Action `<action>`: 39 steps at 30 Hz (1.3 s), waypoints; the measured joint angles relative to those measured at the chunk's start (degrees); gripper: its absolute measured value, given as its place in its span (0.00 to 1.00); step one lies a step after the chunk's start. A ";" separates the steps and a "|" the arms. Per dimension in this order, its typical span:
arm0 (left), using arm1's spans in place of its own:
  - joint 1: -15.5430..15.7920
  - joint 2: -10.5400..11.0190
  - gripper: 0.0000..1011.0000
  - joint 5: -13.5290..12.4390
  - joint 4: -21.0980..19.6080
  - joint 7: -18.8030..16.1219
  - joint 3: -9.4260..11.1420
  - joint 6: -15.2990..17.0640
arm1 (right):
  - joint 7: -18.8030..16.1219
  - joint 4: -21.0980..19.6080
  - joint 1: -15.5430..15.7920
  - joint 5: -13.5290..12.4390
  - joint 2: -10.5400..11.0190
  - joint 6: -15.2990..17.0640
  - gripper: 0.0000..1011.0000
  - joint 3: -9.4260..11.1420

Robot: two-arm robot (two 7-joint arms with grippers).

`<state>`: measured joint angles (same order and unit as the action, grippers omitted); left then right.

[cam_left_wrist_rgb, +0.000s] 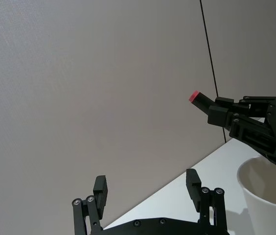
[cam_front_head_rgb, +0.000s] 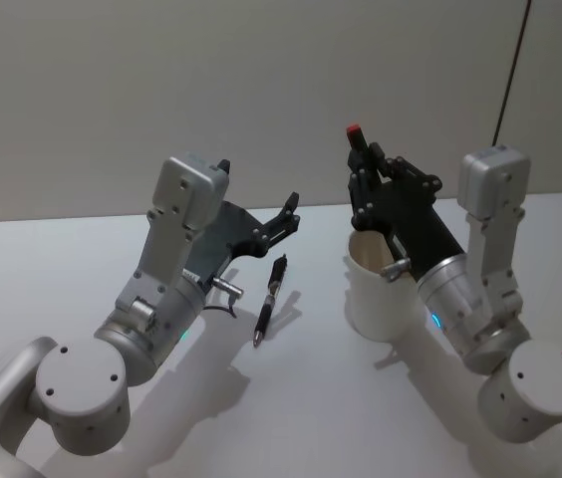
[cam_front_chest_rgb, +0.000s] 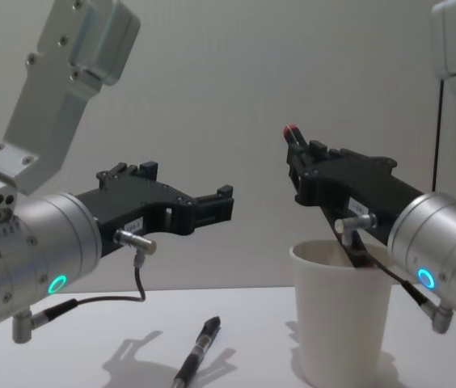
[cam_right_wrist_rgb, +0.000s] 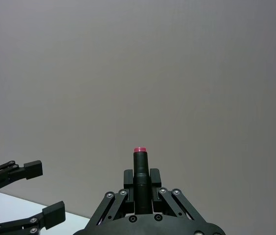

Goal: Place the pen into the pen holder.

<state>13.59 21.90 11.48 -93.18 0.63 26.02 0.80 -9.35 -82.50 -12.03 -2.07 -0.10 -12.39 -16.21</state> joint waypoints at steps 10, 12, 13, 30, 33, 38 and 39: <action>0.00 -0.01 0.99 0.00 0.00 0.00 0.00 0.00 | 0.14 0.00 0.20 0.05 0.09 0.05 0.34 0.00; 0.00 0.00 0.99 0.00 0.00 0.00 0.00 0.00 | 0.15 0.00 0.24 0.06 0.10 0.05 0.43 0.00; 0.00 0.00 0.99 0.00 0.00 0.00 0.00 0.00 | 0.17 0.00 0.26 0.06 0.11 0.06 0.45 0.00; 0.00 0.00 0.99 0.00 0.00 0.00 0.00 0.00 | 0.21 -0.12 0.34 0.03 0.22 0.09 0.95 0.05; 0.00 0.00 0.99 0.00 0.00 0.00 0.00 0.00 | -0.15 -0.74 0.33 -0.50 0.53 0.45 0.99 0.36; 0.00 0.00 0.99 0.00 0.00 0.00 0.00 0.00 | -1.07 -2.60 0.42 -2.19 1.61 1.45 0.99 1.53; 0.00 0.00 0.99 0.00 0.00 0.00 0.00 0.00 | -1.45 -3.35 0.49 -3.05 2.12 1.96 0.99 2.04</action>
<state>13.59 21.89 11.48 -93.18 0.63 26.02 0.80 -10.80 -85.84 -11.55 -5.11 2.02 -10.43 -14.17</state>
